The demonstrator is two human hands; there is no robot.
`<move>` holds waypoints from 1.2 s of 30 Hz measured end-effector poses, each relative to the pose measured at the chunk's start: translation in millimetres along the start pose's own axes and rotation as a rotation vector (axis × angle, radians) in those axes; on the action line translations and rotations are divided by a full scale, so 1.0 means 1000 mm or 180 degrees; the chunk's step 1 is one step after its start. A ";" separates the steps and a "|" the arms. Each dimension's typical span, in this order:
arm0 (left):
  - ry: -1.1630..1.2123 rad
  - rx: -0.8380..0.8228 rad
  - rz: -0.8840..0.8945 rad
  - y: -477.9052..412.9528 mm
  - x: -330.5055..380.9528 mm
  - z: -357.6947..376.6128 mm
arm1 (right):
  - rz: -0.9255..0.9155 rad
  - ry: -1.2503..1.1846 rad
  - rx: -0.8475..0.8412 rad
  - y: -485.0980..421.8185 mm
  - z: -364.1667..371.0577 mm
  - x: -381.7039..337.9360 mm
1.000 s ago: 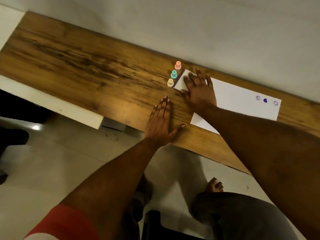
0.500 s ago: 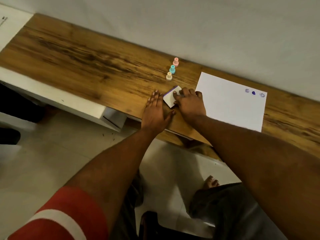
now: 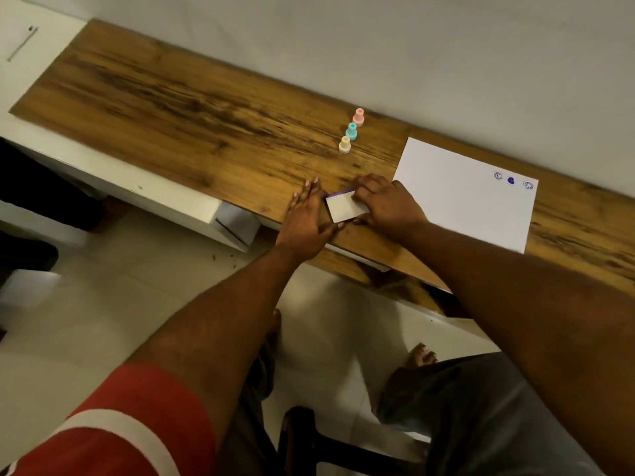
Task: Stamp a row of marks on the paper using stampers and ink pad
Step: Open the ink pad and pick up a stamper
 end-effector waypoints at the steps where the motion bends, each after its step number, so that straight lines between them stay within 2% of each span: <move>1: 0.0009 -0.0009 0.0022 0.002 0.000 0.000 | -0.0038 -0.0073 -0.0060 0.000 0.002 0.001; 14: 0.0333 -0.0073 -0.0106 0.002 -0.001 -0.003 | -0.0584 -0.0421 -0.0262 -0.016 -0.022 0.008; 22: 0.0403 -0.0067 -0.0220 0.003 -0.002 -0.003 | -0.0125 -0.1037 -0.0608 -0.052 -0.030 0.020; 28: 0.0470 0.0006 -0.0219 0.003 -0.002 -0.004 | -0.0080 -0.0759 -0.0556 -0.073 -0.033 0.025; 32: 0.0539 0.0018 -0.0239 0.004 -0.002 -0.005 | -0.0391 -0.0046 -0.0476 -0.073 -0.037 0.022; 36: 0.0532 0.0025 -0.0219 0.006 -0.001 -0.005 | -0.0531 0.0132 -0.0280 -0.069 -0.038 0.018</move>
Point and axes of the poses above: each hand's wrist, its own y-axis away from the middle knuckle, its own z-axis out of the palm, x = y × z, the point moved 7 cm from there along -y, towards the middle knuckle, and after that the axes turned 5 degrees about -y, right-handed, at the moved point
